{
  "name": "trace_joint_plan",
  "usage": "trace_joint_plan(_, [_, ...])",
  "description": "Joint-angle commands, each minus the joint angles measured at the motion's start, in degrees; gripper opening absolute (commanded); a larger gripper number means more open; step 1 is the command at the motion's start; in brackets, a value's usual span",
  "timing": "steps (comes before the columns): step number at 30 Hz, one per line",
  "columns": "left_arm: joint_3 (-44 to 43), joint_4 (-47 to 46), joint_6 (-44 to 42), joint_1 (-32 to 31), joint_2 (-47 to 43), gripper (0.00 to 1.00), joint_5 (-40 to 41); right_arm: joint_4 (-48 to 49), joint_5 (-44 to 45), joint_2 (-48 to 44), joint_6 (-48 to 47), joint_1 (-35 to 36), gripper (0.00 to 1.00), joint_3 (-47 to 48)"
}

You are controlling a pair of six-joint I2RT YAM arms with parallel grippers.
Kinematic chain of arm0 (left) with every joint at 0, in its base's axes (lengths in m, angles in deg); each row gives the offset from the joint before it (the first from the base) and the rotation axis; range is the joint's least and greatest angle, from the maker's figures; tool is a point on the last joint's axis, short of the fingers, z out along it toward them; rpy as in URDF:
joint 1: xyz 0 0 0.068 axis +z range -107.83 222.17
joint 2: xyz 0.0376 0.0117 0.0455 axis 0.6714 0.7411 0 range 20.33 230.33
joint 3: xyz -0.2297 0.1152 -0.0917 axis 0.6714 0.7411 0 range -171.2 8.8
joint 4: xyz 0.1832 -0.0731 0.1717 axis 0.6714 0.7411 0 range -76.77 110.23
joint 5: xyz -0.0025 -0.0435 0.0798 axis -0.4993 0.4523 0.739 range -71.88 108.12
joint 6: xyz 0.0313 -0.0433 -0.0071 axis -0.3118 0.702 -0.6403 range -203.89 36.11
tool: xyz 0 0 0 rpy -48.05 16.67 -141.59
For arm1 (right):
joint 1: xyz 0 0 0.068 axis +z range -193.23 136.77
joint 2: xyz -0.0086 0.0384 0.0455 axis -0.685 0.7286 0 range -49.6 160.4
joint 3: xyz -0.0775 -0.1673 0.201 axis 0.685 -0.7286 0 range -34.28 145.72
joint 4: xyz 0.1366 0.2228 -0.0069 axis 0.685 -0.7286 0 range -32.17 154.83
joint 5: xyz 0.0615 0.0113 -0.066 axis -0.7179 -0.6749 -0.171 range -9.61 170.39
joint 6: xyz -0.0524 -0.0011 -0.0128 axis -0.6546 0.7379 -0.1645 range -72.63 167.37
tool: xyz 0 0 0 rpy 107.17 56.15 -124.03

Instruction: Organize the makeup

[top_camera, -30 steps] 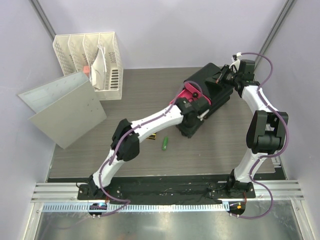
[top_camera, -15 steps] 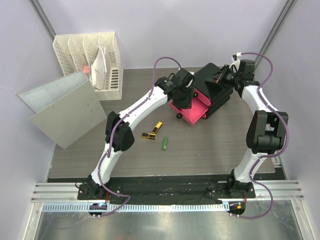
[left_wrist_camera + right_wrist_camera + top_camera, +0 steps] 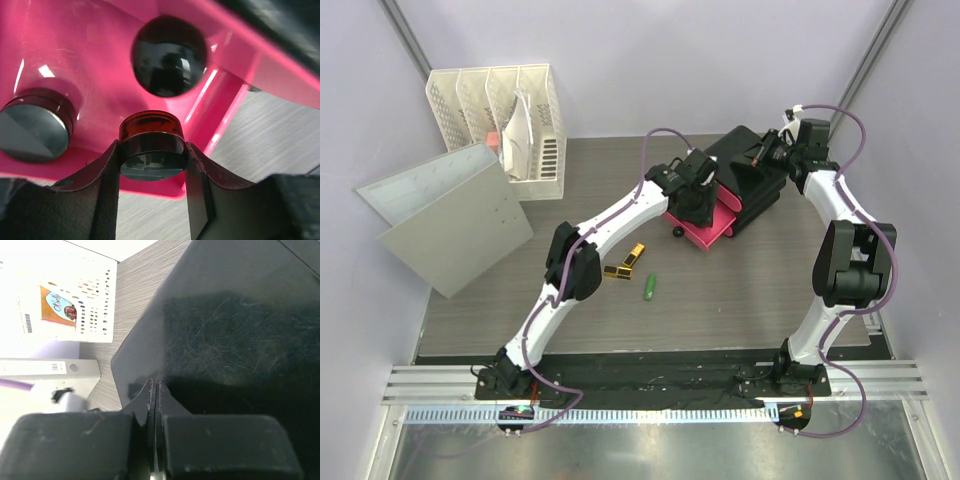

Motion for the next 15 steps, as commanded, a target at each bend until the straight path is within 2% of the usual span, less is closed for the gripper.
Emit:
trace_joint_plan(1, [-2.4, -2.0, 0.9, 0.0, -0.7, 0.36, -0.3, -14.4, 7.1, 5.8, -4.3, 0.4, 0.01, -3.4])
trace_joint_plan(2, [-2.4, -2.4, 0.8, 0.0, -0.8, 0.44, -0.2, -14.4, 7.0, 5.8, -4.3, 0.4, 0.01, -3.4])
trace_joint_plan(6, [-2.5, -4.1, 1.2, 0.0, -1.5, 0.56, 0.0, -14.4, 6.9, 5.9, -4.3, 0.4, 0.01, -3.4])
trace_joint_plan(7, [-2.5, -4.7, 1.3, 0.0, -2.2, 0.65, 0.3, -14.4, 6.9, 5.8, -4.4, 0.4, 0.01, -3.5])
trace_joint_plan(12, [-3.0, -8.3, 1.4, 0.0, -4.5, 0.73, 1.4, -14.5, 6.8, 5.8, -4.5, 0.4, 0.01, -3.4])
trace_joint_plan(15, [-3.2, -7.8, 1.1, 0.3, -6.4, 0.71, 1.8, -14.6, 7.0, 5.8, -4.4, 0.4, 0.01, -3.1])
